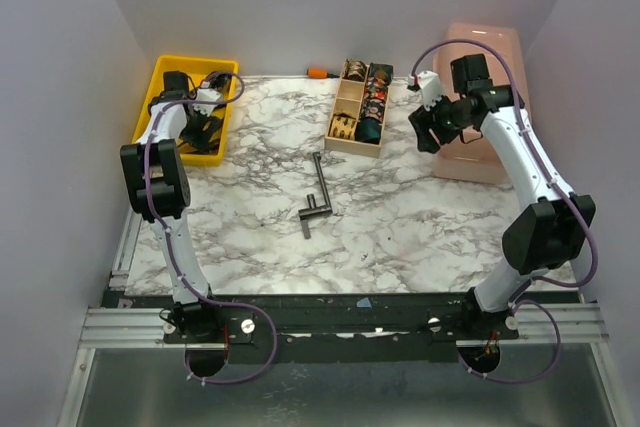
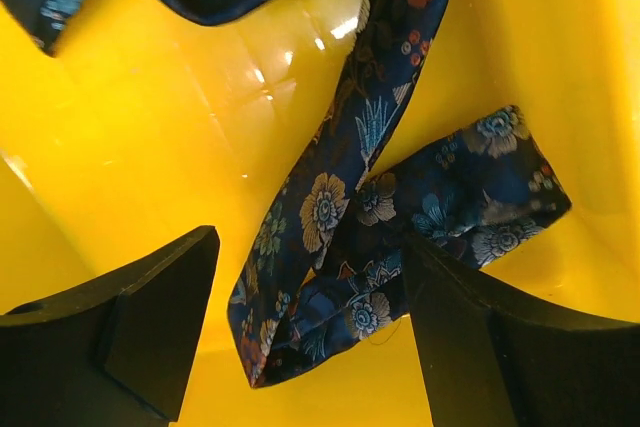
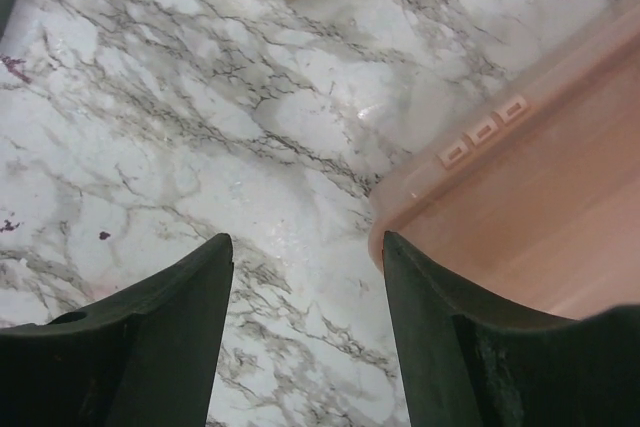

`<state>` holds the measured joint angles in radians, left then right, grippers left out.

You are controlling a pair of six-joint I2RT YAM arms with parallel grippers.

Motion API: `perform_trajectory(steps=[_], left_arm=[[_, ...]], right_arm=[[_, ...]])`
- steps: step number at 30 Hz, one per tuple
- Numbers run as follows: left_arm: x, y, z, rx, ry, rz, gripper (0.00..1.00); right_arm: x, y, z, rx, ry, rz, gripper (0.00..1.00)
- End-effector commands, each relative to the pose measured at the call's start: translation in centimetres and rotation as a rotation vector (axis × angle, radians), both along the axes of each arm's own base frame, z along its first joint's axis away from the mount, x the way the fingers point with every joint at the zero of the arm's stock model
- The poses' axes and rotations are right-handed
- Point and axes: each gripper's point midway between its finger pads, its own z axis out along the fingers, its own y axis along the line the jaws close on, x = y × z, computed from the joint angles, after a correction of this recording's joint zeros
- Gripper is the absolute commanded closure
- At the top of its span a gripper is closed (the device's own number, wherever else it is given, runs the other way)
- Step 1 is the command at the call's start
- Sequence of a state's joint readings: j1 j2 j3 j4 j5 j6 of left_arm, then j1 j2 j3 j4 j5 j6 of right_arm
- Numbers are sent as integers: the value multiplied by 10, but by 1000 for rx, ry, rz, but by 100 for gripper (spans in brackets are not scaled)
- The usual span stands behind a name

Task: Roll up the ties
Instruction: Pick up the tie from the bin.

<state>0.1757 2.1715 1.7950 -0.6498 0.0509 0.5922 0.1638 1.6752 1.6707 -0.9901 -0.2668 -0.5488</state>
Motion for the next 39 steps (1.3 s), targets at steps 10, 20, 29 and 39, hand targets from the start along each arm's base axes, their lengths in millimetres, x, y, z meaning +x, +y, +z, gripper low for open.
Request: perform_trajectory(steps=[10, 20, 29, 39], left_arm=[[3, -4, -10, -15, 45, -64, 65], [3, -29, 133, -187, -255, -60, 100], [-48, -75, 286, -406, -539, -119, 100], [-120, -123, 403, -599, -747, -202, 100]], right_arm=[[-46, 50, -41, 65, 150, 173, 34], [-61, 108, -96, 19, 172, 384, 37], [-84, 164, -153, -50, 197, 589, 40], [-83, 220, -208, -24, 219, 674, 41]])
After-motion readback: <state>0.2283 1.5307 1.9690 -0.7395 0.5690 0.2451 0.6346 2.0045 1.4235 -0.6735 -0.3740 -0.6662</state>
